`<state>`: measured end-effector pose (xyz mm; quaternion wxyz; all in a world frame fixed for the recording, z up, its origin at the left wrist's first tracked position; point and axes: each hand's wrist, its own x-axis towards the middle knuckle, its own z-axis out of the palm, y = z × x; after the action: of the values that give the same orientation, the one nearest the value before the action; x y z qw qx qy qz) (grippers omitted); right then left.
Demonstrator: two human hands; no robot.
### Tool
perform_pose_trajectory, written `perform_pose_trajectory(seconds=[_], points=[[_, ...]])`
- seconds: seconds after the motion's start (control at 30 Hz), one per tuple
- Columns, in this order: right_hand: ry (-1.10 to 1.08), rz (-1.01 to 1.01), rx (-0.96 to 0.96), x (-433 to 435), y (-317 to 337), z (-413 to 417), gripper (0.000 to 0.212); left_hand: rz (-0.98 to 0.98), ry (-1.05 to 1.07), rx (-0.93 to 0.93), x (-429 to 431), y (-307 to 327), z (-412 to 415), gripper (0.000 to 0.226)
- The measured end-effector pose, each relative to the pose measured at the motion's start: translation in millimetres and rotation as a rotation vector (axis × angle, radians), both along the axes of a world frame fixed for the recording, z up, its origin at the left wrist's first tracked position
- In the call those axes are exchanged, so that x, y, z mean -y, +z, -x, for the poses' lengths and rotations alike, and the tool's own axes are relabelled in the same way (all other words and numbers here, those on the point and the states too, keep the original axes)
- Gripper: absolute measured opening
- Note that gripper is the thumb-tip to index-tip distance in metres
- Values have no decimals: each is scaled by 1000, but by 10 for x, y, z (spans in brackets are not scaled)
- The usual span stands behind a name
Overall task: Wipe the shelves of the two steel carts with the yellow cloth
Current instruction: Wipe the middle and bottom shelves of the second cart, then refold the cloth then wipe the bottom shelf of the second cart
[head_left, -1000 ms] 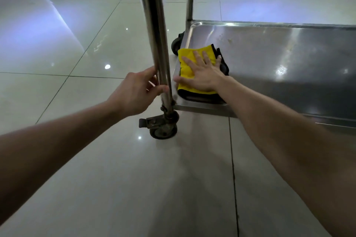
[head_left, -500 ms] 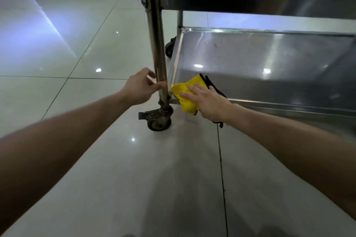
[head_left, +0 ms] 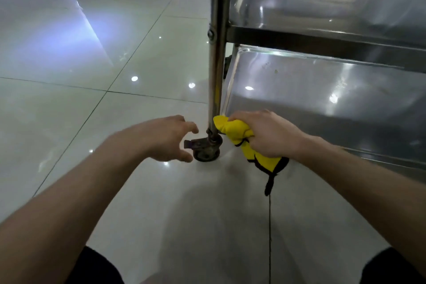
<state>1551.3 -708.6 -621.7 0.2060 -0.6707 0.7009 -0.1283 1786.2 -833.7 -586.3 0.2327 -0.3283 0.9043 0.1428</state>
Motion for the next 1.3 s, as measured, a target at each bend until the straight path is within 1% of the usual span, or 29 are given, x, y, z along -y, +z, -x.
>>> perform_pose_trajectory(seconds=[0.03, 0.07, 0.13, 0.23, 0.27, 0.4, 0.47, 0.53, 0.63, 0.67, 0.7, 0.73, 0.8, 0.83, 0.87, 0.9, 1.0, 1.03, 1.07, 1.13, 1.2, 1.3], points=[[17, 11, 14, 54, -1, -9, 43, -19, 11, 49, 28, 46, -24, 77], [20, 22, 37, 105, 3, -17, 43, -44, 41, 54, 66, 100, -43, 78], [0, 44, 75, 160, -38, -6, 46, -54, 90, -5, 168, 197, -46, 80], [-19, 87, 141, 85, -81, -52, 47, 20, 106, -72, 222, 280, -93, 79], [-31, 80, 172, 55, -84, -92, 48, 16, 116, -95, 216, 292, -137, 76], [-43, -89, 301, -26, 110, -354, 48, -98, 228, -153, 185, 263, -404, 54], [-34, -225, 290, -3, 298, -544, 52, -132, 328, -199, 162, 248, -570, 47], [-44, -337, 276, 74, 554, -713, 51, -196, 443, -311, 96, 313, -727, 51], [-26, -408, 321, 132, 1069, -960, 42, -434, 644, -584, -120, 590, -956, 77], [-15, -424, 365, 144, 1282, -1033, 41, -541, 700, -653, -186, 744, -1033, 81], [-9, -434, 401, 167, 1508, -1095, 42, -635, 743, -695, -228, 933, -1106, 76], [-7, -439, 424, 203, 1742, -1150, 42, -693, 775, -721, -236, 1150, -1176, 64], [-14, -445, 466, 275, 2224, -1242, 39, -715, 831, -748, -219, 1659, -1340, 33], [-26, -439, 485, 322, 2478, -1285, 37, -715, 856, -750, -191, 1952, -1438, 25], [-40, -430, 501, 374, 2749, -1336, 38, -714, 872, -747, -156, 2266, -1532, 22], [-57, -422, 510, 427, 3031, -1395, 40, -710, 876, -751, -116, 2602, -1623, 22], [-91, -379, 488, 593, 3841, -1594, 57, -679, 851, -801, 36, 3601, -1805, 22], [-106, -368, 496, 657, 4065, -1669, 59, -640, 845, -807, 94, 3916, -1844, 27], [-132, -362, 527, 727, 4265, -1753, 58, -589, 844, -810, 165, 4207, -1883, 34], [-207, -385, 635, 886, 4597, -1937, 50, -497, 847, -832, 321, 4705, -1965, 40], [-257, -416, 756, 1051, 4874, -2131, 44, -414, 834, -860, 490, 5111, -2085, 39], [-286, -421, 856, 1275, 5223, -2374, 48, -334, 805, -875, 746, 5540, -2302, 30]])
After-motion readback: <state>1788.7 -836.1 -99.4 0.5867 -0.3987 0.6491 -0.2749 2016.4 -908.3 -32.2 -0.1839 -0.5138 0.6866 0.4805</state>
